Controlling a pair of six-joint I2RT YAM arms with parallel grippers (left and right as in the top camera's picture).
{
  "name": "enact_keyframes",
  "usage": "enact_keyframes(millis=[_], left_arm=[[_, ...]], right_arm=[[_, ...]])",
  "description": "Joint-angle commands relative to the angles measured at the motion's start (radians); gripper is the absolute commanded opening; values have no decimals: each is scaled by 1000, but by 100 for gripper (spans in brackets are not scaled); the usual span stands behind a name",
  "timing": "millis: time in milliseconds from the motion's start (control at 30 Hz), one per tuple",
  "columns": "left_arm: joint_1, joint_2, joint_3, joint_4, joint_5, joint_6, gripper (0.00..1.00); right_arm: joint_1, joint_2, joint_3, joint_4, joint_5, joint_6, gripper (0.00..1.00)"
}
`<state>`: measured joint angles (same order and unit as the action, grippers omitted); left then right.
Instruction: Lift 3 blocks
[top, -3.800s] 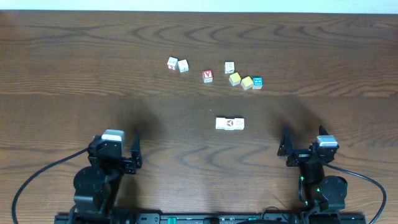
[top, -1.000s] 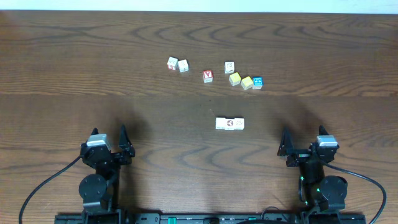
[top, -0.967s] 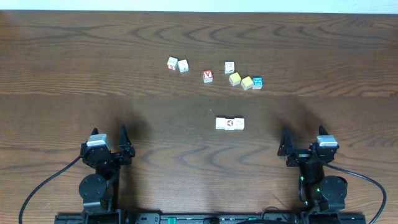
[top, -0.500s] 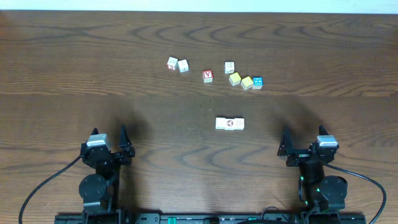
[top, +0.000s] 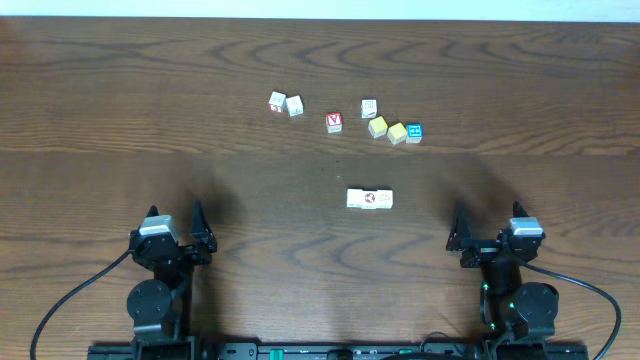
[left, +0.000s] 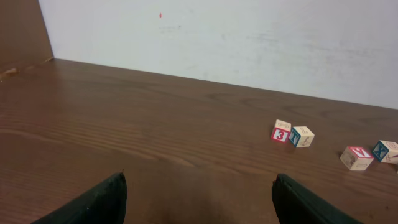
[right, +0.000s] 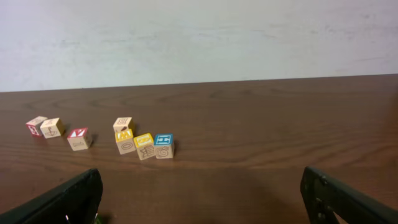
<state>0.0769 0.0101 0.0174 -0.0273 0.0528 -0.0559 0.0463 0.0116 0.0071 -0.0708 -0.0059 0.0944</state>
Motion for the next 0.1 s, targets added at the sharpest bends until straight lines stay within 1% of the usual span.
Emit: enact_keyframes(millis=[0, 67], left_arm=[[5, -5, -13, -43, -20, -9, 75], [5, -5, -13, -43, -20, -9, 75]], right_arm=[[-4, -7, -2, -4, 8, -11, 99], [-4, -7, -2, -4, 8, -11, 99]])
